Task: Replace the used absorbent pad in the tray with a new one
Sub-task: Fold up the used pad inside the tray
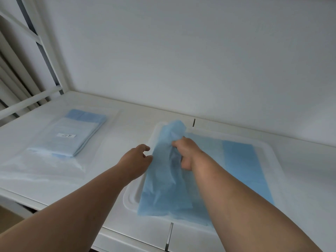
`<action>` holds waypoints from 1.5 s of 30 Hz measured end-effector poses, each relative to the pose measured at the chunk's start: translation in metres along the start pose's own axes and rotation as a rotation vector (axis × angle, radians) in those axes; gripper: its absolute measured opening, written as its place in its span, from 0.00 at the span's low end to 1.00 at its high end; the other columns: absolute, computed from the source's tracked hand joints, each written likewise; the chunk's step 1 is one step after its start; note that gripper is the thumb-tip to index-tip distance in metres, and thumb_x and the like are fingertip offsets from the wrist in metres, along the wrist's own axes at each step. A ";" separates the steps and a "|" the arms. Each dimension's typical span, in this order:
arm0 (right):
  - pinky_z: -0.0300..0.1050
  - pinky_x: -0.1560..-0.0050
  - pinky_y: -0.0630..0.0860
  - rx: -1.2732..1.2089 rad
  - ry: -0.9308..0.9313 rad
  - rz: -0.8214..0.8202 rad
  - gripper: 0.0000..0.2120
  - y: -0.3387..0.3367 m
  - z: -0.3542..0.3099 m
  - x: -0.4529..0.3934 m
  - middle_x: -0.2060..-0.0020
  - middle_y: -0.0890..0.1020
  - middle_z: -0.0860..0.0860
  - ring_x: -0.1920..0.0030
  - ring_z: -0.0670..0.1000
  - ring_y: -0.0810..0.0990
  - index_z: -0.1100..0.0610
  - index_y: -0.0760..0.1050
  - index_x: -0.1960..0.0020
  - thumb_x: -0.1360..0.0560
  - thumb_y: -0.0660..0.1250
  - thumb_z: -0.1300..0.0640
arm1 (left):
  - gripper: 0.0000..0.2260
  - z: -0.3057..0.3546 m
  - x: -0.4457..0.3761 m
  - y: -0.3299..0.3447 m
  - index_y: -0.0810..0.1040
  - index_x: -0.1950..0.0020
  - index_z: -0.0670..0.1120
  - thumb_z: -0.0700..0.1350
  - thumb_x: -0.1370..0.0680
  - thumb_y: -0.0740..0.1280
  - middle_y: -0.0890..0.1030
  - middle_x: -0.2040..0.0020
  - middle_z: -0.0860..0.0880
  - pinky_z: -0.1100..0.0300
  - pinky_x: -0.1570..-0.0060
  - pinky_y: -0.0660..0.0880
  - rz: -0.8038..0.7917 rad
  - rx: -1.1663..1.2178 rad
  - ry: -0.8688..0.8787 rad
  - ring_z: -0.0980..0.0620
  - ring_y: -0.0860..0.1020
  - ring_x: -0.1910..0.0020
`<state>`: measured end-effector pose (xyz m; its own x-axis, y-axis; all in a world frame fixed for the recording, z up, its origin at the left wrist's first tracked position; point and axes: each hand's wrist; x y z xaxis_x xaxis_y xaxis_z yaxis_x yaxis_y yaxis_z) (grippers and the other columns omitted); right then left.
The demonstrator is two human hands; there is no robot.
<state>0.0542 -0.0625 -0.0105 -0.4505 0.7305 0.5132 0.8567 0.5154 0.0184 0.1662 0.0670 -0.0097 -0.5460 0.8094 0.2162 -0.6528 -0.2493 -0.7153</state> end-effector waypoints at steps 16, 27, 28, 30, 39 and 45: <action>0.49 0.52 0.80 -0.046 0.282 -0.315 0.15 -0.041 0.015 0.046 0.54 0.85 0.55 0.58 0.56 0.84 0.59 0.81 0.45 0.29 0.71 0.53 | 0.14 -0.003 0.025 -0.001 0.72 0.38 0.50 0.51 0.22 0.63 0.78 0.48 0.48 0.53 0.44 0.74 -0.069 -0.069 -0.037 0.48 0.76 0.48; 0.54 0.49 0.78 -0.181 0.321 -0.312 0.16 -0.017 0.041 0.062 0.49 0.85 0.59 0.54 0.58 0.85 0.63 0.79 0.42 0.20 0.60 0.53 | 0.11 -0.010 0.037 -0.001 0.75 0.42 0.51 0.51 0.23 0.64 0.81 0.52 0.47 0.56 0.55 0.76 -0.050 0.130 -0.088 0.49 0.79 0.56; 0.55 0.48 0.78 -0.219 0.323 -0.307 0.18 -0.015 0.042 0.064 0.49 0.85 0.60 0.54 0.59 0.85 0.63 0.79 0.42 0.20 0.61 0.51 | 0.10 -0.009 0.038 -0.002 0.75 0.43 0.50 0.50 0.23 0.63 0.81 0.53 0.47 0.58 0.61 0.75 -0.051 0.159 -0.091 0.50 0.79 0.59; 0.56 0.38 0.75 -0.279 0.351 -0.347 0.23 -0.011 0.046 0.065 0.45 0.83 0.60 0.46 0.59 0.83 0.62 0.79 0.39 0.22 0.63 0.45 | 0.09 -0.008 0.041 -0.002 0.75 0.44 0.48 0.48 0.22 0.63 0.82 0.54 0.47 0.61 0.66 0.72 -0.049 0.225 -0.103 0.52 0.78 0.63; 0.53 0.41 0.75 -0.299 0.371 -0.435 0.20 0.009 0.053 0.075 0.43 0.82 0.61 0.44 0.59 0.81 0.65 0.75 0.35 0.22 0.60 0.54 | 0.08 -0.008 0.046 -0.005 0.75 0.45 0.47 0.48 0.21 0.61 0.81 0.55 0.44 0.58 0.64 0.77 -0.049 0.285 -0.174 0.49 0.79 0.66; 0.57 0.38 0.75 -0.293 0.328 -0.317 0.17 0.010 0.060 0.068 0.44 0.82 0.62 0.42 0.61 0.81 0.66 0.74 0.36 0.20 0.58 0.59 | 0.15 -0.004 0.053 -0.009 0.69 0.41 0.45 0.53 0.21 0.60 0.76 0.53 0.43 0.49 0.64 0.83 -0.077 0.052 -0.211 0.43 0.82 0.60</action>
<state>0.0167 0.0191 -0.0266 -0.6364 0.3576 0.6835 0.7470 0.5069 0.4303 0.1452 0.1146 0.0053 -0.5874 0.6995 0.4071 -0.7204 -0.2226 -0.6569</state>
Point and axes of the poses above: each hand's wrist, its own x-axis away from the middle knuckle, its own y-axis out of the palm, z = x × y
